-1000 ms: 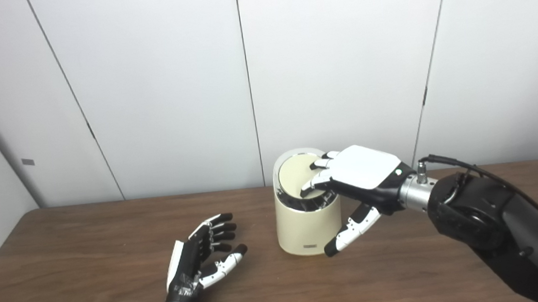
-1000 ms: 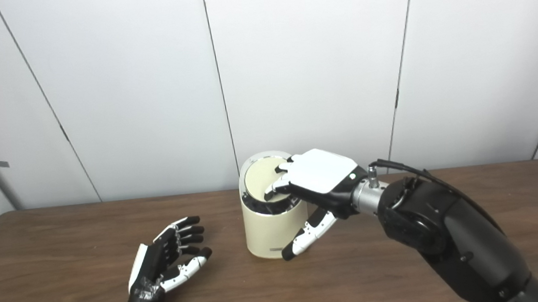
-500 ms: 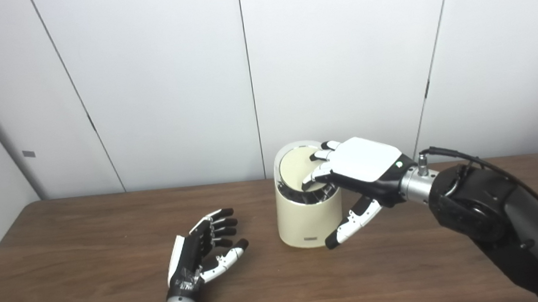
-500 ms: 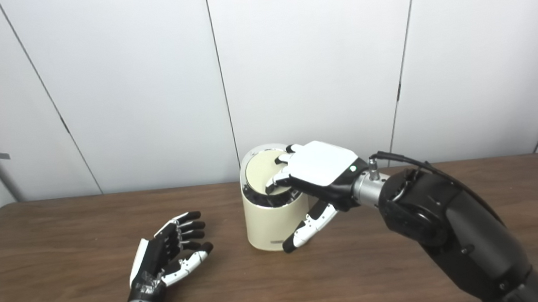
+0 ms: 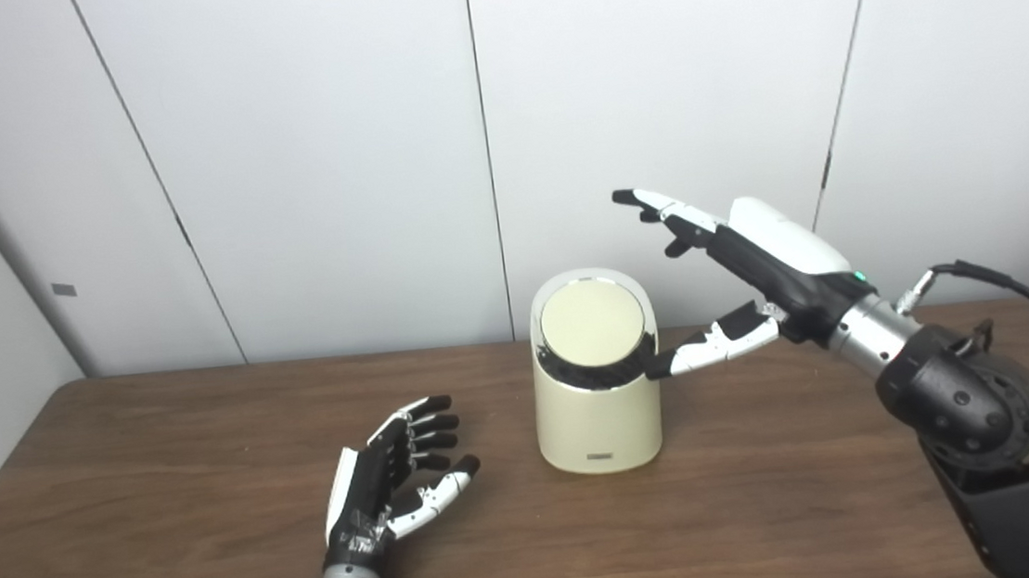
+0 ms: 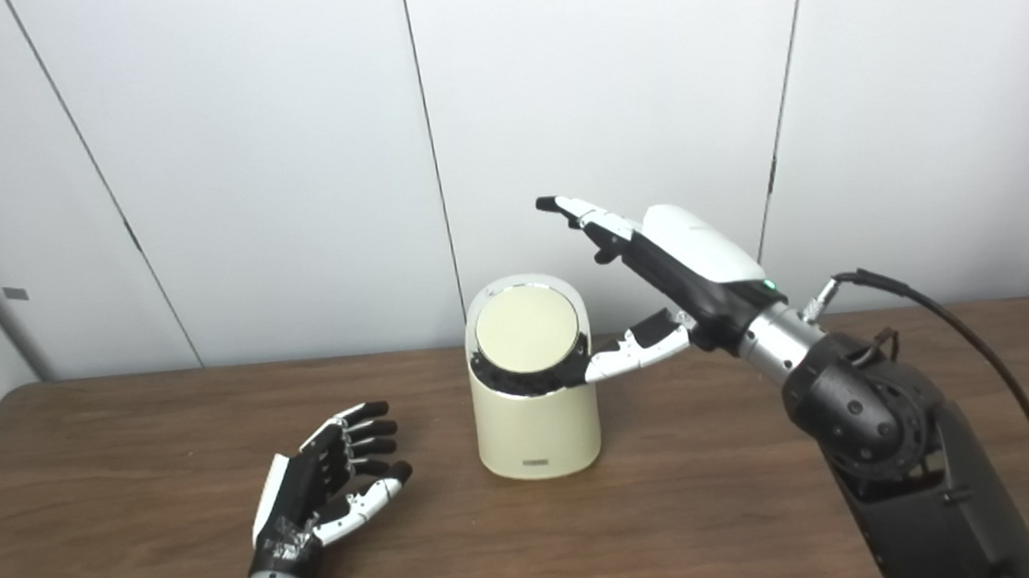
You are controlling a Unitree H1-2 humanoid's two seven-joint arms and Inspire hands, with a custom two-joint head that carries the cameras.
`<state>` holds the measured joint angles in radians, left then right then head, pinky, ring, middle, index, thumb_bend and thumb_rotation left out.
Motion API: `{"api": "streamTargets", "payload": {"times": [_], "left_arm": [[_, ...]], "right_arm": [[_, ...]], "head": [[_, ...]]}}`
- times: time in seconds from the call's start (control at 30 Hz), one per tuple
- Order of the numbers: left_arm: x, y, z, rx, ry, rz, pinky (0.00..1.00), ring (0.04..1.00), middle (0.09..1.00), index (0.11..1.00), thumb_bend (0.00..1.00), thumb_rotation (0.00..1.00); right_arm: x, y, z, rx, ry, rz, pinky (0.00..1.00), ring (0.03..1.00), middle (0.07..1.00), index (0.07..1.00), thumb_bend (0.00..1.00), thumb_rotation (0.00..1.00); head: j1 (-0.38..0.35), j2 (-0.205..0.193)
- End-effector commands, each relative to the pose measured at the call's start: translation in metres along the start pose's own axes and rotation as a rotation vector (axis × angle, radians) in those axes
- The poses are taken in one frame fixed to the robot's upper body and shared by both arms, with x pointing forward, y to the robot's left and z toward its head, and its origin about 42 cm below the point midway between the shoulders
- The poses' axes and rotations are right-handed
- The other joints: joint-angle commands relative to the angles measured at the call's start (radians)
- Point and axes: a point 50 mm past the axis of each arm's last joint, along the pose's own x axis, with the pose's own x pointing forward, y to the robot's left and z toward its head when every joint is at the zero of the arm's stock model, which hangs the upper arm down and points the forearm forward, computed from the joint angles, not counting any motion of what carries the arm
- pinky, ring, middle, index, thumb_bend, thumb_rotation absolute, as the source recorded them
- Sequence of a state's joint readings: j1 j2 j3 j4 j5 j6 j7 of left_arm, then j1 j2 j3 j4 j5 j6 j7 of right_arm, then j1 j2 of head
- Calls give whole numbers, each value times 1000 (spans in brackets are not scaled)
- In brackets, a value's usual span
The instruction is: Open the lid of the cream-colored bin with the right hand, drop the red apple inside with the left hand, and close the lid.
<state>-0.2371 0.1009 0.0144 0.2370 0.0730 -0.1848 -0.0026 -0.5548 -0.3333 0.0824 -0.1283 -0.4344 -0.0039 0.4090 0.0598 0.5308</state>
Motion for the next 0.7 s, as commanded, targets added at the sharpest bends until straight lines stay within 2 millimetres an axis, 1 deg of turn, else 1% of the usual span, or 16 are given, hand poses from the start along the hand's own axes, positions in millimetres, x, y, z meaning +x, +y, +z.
{"api": "streamTargets", "payload": {"times": [0.0,0.03,0.07,0.13,0.2,0.27,0.37,0.5,0.6,0.67], "left_arm": [[-8,1,-8,4,9,1,649,704,727,782,577,91],[-7,1,-8,3,9,1,647,704,727,783,578,91],[-7,2,-8,1,9,0,646,704,727,782,580,90],[-7,2,-8,-3,7,-1,637,704,729,783,583,89],[-7,2,-7,-3,4,-3,623,700,733,782,584,85],[-7,2,-7,-4,3,-3,624,701,734,780,586,86],[-6,3,-6,-4,-2,-9,623,702,734,780,585,81],[-6,3,-5,8,-8,-12,606,696,730,778,587,74],[-6,3,-5,1,-9,-14,603,694,732,778,594,83],[-6,3,-4,-3,-11,-17,609,694,732,777,594,75]], "right_arm": [[-4,-14,-5,47,-4,-72,817,935,984,997,716,328],[-9,-11,-11,70,8,-77,842,941,985,999,722,324],[-14,-8,-18,88,32,-84,844,948,984,998,734,321],[-25,0,-31,117,85,-94,814,930,987,986,760,338],[-36,9,-44,133,132,-92,804,900,963,978,792,304],[-45,18,-54,145,168,-82,798,893,954,995,803,301],[-55,31,-67,163,201,-88,783,887,950,993,814,318],[-63,45,-75,176,220,-106,759,875,939,983,808,331],[-67,54,-75,207,242,-112,732,867,930,965,799,322],[-68,59,-75,227,254,-112,764,871,927,955,804,314]], "head": [[0,-1],[0,-1],[-1,-3],[0,-4],[3,-3],[1,-2],[-1,-2],[-6,-4],[-5,-4],[-5,-4]]}}
